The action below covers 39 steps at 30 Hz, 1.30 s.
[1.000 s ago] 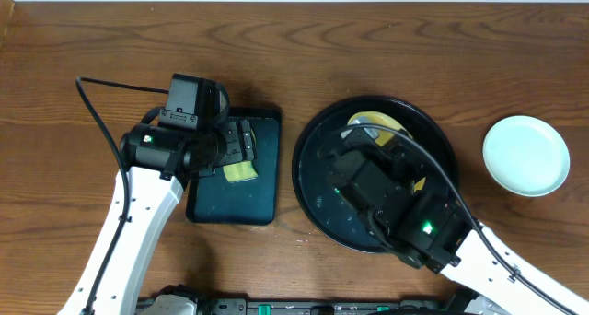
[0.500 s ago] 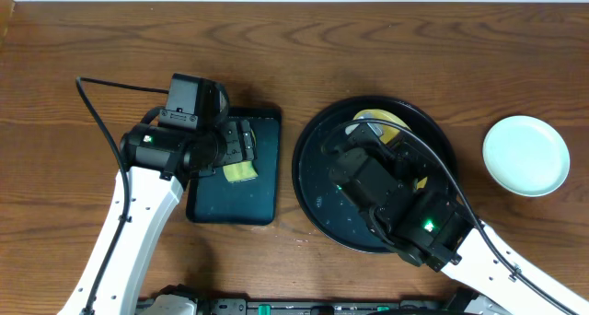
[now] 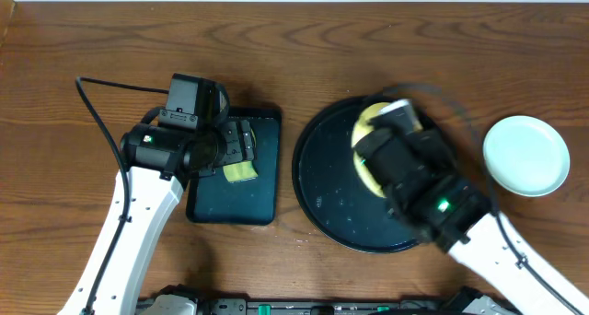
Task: Clean dirty plates on tray and stack at the side
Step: 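Carry the yellow plate right and stack it on the pale green plates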
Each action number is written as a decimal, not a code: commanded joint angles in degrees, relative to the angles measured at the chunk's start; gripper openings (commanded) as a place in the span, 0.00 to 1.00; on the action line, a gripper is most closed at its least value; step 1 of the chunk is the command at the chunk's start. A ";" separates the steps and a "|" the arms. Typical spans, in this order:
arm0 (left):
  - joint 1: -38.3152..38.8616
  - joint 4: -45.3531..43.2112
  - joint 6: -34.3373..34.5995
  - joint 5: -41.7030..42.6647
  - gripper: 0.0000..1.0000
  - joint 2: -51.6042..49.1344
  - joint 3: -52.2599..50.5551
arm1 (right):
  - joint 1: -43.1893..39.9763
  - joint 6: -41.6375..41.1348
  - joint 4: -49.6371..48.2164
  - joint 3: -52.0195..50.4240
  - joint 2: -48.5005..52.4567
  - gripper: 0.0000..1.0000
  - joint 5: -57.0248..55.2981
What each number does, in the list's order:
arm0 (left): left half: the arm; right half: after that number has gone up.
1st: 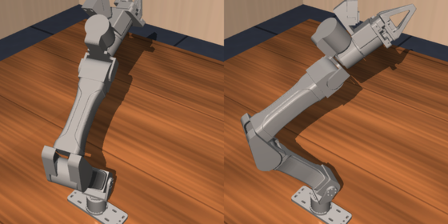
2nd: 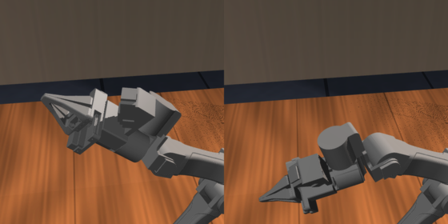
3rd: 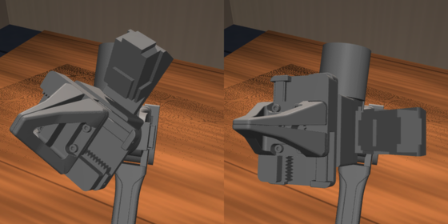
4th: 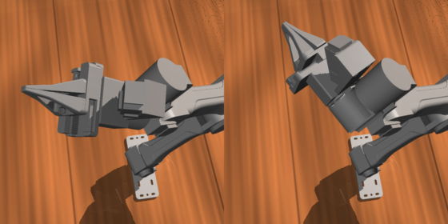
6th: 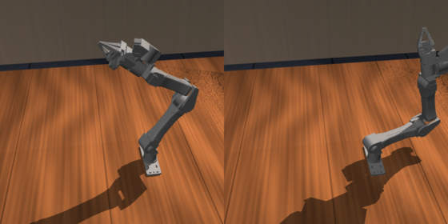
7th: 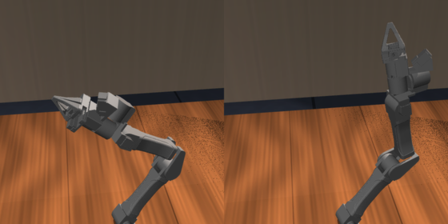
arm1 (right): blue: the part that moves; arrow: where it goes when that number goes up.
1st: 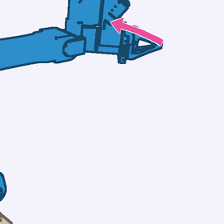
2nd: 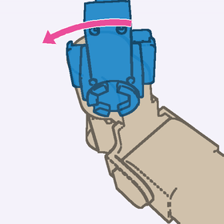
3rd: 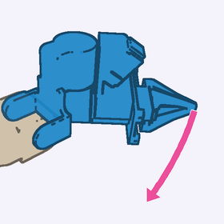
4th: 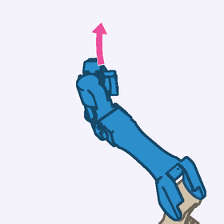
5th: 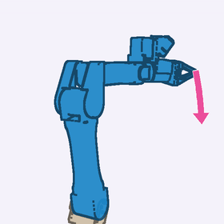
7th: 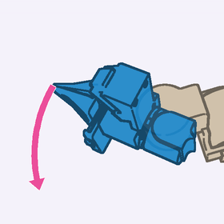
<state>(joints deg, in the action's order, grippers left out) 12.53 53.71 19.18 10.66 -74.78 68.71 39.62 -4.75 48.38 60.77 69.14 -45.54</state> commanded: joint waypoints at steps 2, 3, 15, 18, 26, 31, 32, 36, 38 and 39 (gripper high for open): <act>-0.26 0.13 -0.74 0.46 0.84 -0.07 0.17 | -12.76 -7.82 -1.92 -0.55 -0.24 0.01 19.08; -0.26 0.15 -0.74 0.46 0.84 -0.07 0.17 | -16.04 -8.20 -2.34 -0.55 -0.24 0.01 22.38; -0.26 0.13 -0.74 0.46 0.84 -0.07 0.17 | -57.64 -12.57 -5.09 -0.55 1.95 0.01 42.60; -0.26 0.15 -0.74 0.44 0.84 -0.07 0.17 | -65.11 -14.97 -7.06 -0.55 4.44 0.01 42.82; -0.26 0.15 -0.74 0.46 0.84 -0.07 0.17 | -77.00 -17.11 -11.54 -0.55 17.18 0.01 42.75; -0.26 0.13 -0.74 0.46 0.84 -0.07 0.17 | -79.49 -15.45 -14.05 -0.52 24.83 0.01 46.40; -0.26 0.13 -0.74 0.46 0.84 -0.07 0.17 | -79.76 -12.17 -14.80 -0.50 25.40 0.01 50.01; -0.26 0.15 -0.74 0.46 0.84 -0.07 0.17 | -79.67 -8.79 -16.41 0.07 24.13 0.40 61.37; -0.26 0.15 -0.74 0.44 0.84 -0.07 0.17 | -78.66 -6.47 -16.41 1.03 21.75 0.41 67.47; -0.26 0.13 -0.74 0.46 0.84 -0.07 0.17 | -78.01 -6.03 -16.17 1.29 20.39 0.40 68.76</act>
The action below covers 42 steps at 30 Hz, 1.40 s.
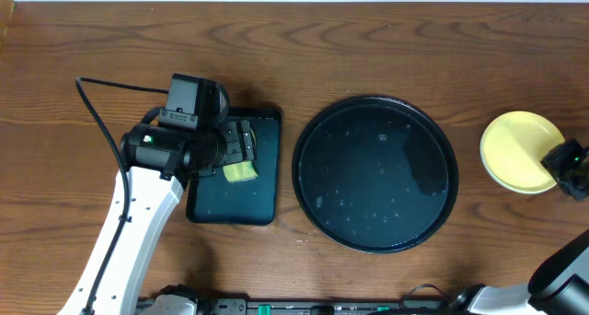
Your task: Clean dirty plates on tray and stack at the side
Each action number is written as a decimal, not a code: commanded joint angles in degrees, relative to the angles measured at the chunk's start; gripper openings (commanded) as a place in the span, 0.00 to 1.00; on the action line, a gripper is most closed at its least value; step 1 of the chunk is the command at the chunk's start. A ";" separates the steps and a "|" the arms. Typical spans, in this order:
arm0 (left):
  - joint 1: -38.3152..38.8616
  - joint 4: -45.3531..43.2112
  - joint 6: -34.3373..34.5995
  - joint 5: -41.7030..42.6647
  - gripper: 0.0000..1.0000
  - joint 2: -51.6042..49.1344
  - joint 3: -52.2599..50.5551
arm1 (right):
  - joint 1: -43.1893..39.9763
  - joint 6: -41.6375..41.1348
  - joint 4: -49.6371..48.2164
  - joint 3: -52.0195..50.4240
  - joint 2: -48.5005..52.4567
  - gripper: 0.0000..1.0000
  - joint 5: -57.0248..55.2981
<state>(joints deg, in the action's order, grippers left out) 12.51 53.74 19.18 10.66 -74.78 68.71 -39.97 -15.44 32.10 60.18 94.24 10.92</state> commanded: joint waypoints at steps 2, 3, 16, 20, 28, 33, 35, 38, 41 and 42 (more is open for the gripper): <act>-0.24 0.13 -0.74 0.46 0.84 -0.07 0.17 | 3.52 4.83 0.74 2.01 -8.66 0.40 15.13; -0.24 0.11 -0.74 0.46 0.84 -0.07 0.17 | 4.66 4.85 1.11 2.01 -10.56 0.41 16.22; -0.24 0.11 -0.74 0.46 0.84 -0.07 0.17 | 36.02 7.85 16.59 1.88 -25.62 0.43 8.13; -0.24 0.13 -0.72 0.50 0.84 -0.07 0.17 | 44.19 7.91 19.37 1.88 -23.43 0.41 4.85; -0.22 0.90 -0.72 3.74 0.98 -0.07 0.17 | 50.95 11.39 22.18 1.88 -22.60 0.40 4.52; -0.24 2.75 -2.03 2.64 0.98 -0.07 0.17 | 52.39 11.50 22.38 1.88 -22.60 0.40 4.50; -0.24 2.73 -2.01 1.97 0.98 -0.07 0.17 | 52.39 11.50 22.38 1.88 -22.60 0.39 4.50; -0.24 2.75 -2.03 1.99 0.98 -0.07 0.17 | 52.39 11.47 22.38 1.88 -22.60 0.39 4.52; -0.17 2.54 -2.05 1.62 0.98 -0.35 0.07 | 52.39 11.47 22.29 1.88 -22.60 0.38 4.52; -0.13 2.58 -2.05 0.72 0.99 -0.66 0.02 | 52.39 11.45 22.27 1.88 -22.60 0.38 4.52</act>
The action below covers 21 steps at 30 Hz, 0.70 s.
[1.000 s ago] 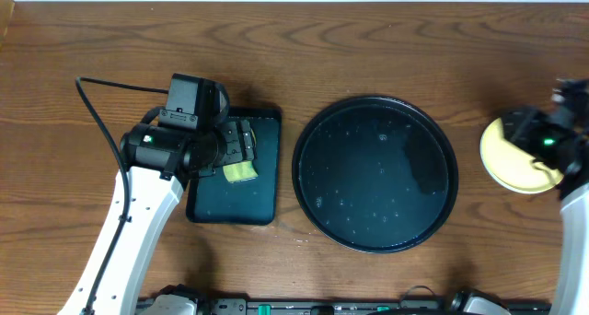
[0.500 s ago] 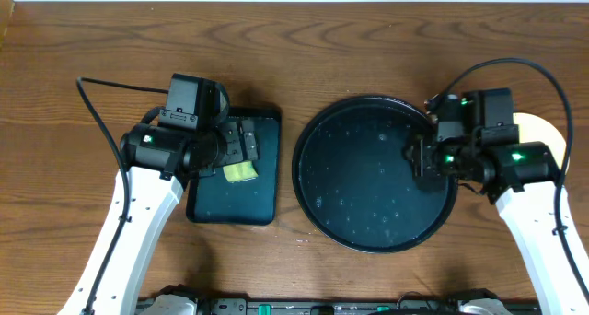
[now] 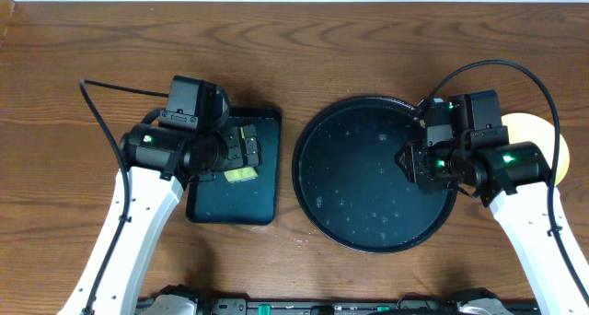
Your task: Clean dirty plates on tray and stack at the side
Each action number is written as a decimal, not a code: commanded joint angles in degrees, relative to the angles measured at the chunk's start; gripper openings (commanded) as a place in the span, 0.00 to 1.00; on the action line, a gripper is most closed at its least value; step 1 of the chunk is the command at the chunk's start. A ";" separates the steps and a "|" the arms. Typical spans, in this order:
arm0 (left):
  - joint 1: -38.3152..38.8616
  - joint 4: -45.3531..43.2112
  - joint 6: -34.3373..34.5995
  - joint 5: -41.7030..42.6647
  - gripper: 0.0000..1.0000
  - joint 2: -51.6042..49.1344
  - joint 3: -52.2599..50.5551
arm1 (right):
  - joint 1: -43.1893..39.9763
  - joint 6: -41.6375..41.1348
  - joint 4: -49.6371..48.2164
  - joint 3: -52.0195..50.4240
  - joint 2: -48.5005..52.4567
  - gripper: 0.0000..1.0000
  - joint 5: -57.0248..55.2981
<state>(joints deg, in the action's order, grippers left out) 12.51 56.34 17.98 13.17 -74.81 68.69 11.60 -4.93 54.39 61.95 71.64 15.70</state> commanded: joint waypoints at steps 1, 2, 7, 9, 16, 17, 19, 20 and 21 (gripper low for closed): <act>0.13 -0.02 -0.83 -3.21 0.93 -1.14 -0.13 | 0.83 0.94 -0.11 0.11 0.00 0.38 -0.26; 0.55 -0.07 -0.81 -5.07 0.86 -1.90 -0.37 | 0.83 0.94 -0.20 0.11 0.00 0.38 -0.26; 4.22 -1.70 -0.48 -10.84 0.65 -8.22 -0.87 | 0.83 0.70 -0.68 0.11 0.00 0.38 -0.28; 5.66 -3.63 0.11 -13.66 0.61 -11.85 -0.87 | 0.83 0.70 -0.68 0.11 0.00 0.38 -0.24; 7.52 -10.49 2.75 -17.31 0.48 -24.13 -0.87 | 0.83 -0.70 -0.57 0.11 0.00 0.38 -0.24; 7.50 -11.47 3.41 -17.29 0.45 -25.38 -0.87 | 0.83 -0.81 -0.59 0.11 0.00 0.38 -0.24; 7.65 -13.64 3.74 -16.81 0.40 -28.06 -0.87 | 0.83 -0.81 -0.61 0.11 0.00 0.37 -0.22; 7.82 -14.51 3.74 -16.33 0.40 -29.20 -0.87 | 0.83 -0.81 -0.61 0.11 0.00 0.37 -0.24; 8.07 -15.21 3.74 -15.91 0.39 -30.25 -0.87 | 0.83 -0.81 -0.61 0.11 0.00 0.37 -0.24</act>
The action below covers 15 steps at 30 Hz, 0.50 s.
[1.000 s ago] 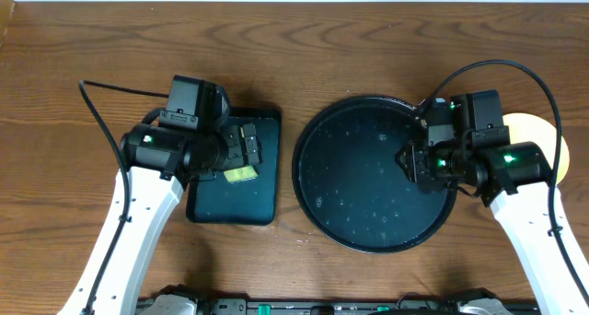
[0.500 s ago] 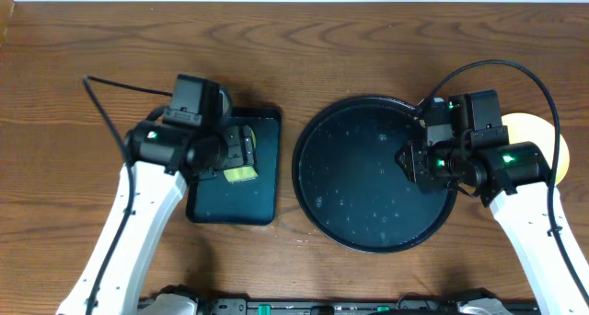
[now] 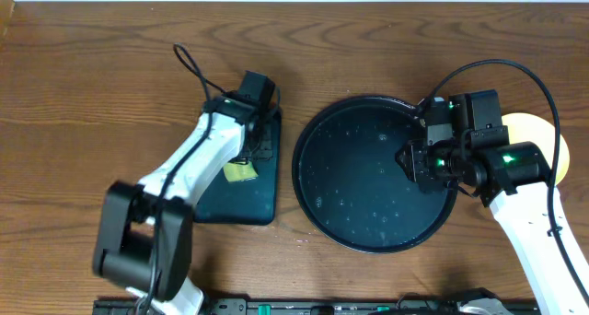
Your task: Clean dirty plates on tray and stack at the side
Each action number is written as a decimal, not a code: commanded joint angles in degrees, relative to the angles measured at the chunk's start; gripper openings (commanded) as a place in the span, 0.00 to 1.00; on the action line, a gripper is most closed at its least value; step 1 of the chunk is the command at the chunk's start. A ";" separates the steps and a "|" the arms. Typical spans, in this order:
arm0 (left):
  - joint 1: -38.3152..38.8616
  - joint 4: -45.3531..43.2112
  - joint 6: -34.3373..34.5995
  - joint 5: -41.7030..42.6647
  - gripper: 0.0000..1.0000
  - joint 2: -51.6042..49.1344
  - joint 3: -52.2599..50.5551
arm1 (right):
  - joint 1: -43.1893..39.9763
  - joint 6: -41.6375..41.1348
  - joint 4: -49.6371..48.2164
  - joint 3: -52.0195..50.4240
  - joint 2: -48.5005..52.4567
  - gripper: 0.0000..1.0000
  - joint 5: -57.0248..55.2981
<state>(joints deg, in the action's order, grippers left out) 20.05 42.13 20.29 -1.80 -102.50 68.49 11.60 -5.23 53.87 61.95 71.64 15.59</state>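
The round black tray point(image 3: 354, 191) lies mid-table, wet with droplets and with no plate on it. A yellow plate point(image 3: 531, 128) rests on the table at the far right, mostly hidden behind my right arm. My right gripper point(image 3: 405, 158) hovers over the tray's right side with nothing in it; its jaws are lost against the dark tray. My left gripper point(image 3: 253, 147) hangs above a small dark rectangular tray point(image 3: 262, 203), just beyond a yellow sponge point(image 3: 241, 172) lying in it. How wide the left jaws stand is not visible.
The left arm's cable point(image 3: 189, 62) loops over the table behind the arm. The left arm's links stretch from the front edge diagonally up to the rectangular tray. The wall edge runs along the back of the wooden table point(image 3: 92, 75).
My left arm has changed its pose: its elbow now lies near the front edge and its wrist sits further right, over the rectangular tray's far corner. Sponge, right arm and plate are unchanged.
First my right gripper was at a yellow plate on the round tray, with a pale plate alone at the right. Then the yellow plate lay on that pale plate and the tray was bare. Later the right gripper hung over the tray, where it stays.
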 commanded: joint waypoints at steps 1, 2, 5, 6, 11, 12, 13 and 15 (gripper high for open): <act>0.81 -1.55 1.42 -0.79 0.37 -3.78 -0.68 | 0.83 -0.50 -0.09 0.11 0.00 0.37 -0.13; 1.11 -1.92 1.42 -0.81 0.34 -4.98 -0.68 | 0.83 -0.48 -0.09 0.11 0.00 0.37 -0.15; 1.57 -2.21 1.42 -0.81 0.21 -7.85 -0.68 | 0.83 -0.48 -0.04 0.11 0.00 0.36 -0.13; 1.57 -2.16 1.42 -0.79 0.11 -8.39 -0.68 | 0.83 -0.50 -0.04 0.11 0.00 0.36 -0.13; 1.51 -1.07 1.44 -0.76 0.08 -7.30 -0.02 | 0.83 -0.48 -0.04 0.11 0.00 0.36 -0.13; 1.51 -0.59 1.42 -0.59 0.07 -6.60 0.33 | 0.83 -0.50 -0.04 0.11 0.00 0.36 -0.13; 1.51 -0.02 1.44 -0.04 0.07 -5.55 0.79 | 0.83 -0.48 -0.04 0.11 0.00 0.36 -0.13; 1.46 0.74 1.42 2.12 0.08 -3.21 1.42 | 0.83 -0.48 -0.07 0.11 0.00 0.36 -0.13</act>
<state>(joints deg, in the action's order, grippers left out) 21.43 41.41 21.19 -2.83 -108.79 68.60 11.60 -5.41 53.89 61.95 71.64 15.59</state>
